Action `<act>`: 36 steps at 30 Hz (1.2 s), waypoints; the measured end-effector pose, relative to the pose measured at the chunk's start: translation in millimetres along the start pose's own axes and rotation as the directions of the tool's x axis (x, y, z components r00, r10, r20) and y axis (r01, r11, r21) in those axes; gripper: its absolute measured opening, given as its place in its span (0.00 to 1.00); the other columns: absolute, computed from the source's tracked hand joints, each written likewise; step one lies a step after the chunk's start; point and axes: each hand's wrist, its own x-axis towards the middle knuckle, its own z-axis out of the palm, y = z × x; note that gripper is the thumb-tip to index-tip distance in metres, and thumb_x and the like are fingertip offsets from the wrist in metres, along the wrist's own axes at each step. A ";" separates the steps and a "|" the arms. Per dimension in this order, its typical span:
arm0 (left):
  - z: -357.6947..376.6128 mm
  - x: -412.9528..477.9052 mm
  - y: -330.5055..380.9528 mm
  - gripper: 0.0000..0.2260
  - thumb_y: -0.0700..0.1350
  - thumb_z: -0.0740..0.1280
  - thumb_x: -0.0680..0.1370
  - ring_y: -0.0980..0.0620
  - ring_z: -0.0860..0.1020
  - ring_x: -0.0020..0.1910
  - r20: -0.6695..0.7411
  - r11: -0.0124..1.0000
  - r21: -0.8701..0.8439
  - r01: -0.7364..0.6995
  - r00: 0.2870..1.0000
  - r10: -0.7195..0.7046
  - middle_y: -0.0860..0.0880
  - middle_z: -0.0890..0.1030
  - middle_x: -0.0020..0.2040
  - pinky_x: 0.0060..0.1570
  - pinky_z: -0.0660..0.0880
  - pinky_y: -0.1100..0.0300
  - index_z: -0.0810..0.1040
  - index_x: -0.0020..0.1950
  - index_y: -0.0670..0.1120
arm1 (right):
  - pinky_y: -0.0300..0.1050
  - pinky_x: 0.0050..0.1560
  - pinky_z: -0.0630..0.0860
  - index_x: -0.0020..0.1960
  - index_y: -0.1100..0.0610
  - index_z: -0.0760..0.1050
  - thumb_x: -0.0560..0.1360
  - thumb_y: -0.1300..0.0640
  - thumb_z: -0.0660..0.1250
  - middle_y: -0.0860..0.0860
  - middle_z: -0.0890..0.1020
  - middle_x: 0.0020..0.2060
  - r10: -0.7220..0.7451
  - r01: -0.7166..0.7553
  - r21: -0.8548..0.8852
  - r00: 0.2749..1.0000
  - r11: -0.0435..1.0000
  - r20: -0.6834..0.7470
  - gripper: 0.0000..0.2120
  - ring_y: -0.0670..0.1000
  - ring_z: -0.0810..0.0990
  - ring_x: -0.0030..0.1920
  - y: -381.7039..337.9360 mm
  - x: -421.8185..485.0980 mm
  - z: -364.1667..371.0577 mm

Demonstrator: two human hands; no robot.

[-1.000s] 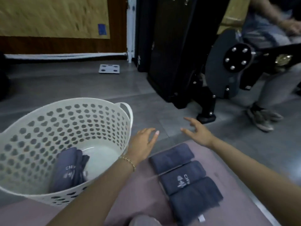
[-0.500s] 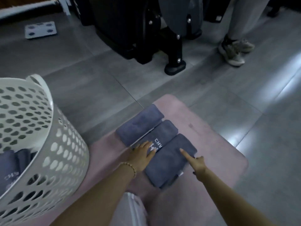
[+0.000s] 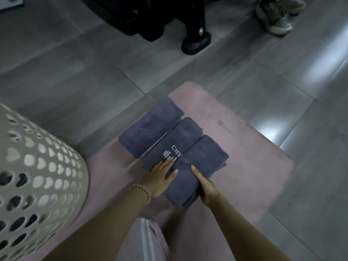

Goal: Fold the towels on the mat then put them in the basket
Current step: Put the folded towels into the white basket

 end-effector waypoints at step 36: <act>-244.7 -261.2 -34.2 0.26 0.66 0.54 0.76 0.57 0.74 0.62 -0.808 0.937 -0.182 -0.299 0.589 0.030 0.55 0.77 0.62 0.64 0.68 0.59 0.72 0.66 0.52 | 0.46 0.56 0.76 0.58 0.58 0.79 0.66 0.47 0.75 0.53 0.84 0.53 -0.307 0.497 -0.261 0.790 0.828 0.530 0.24 0.51 0.82 0.54 -179.9 -259.8 223.4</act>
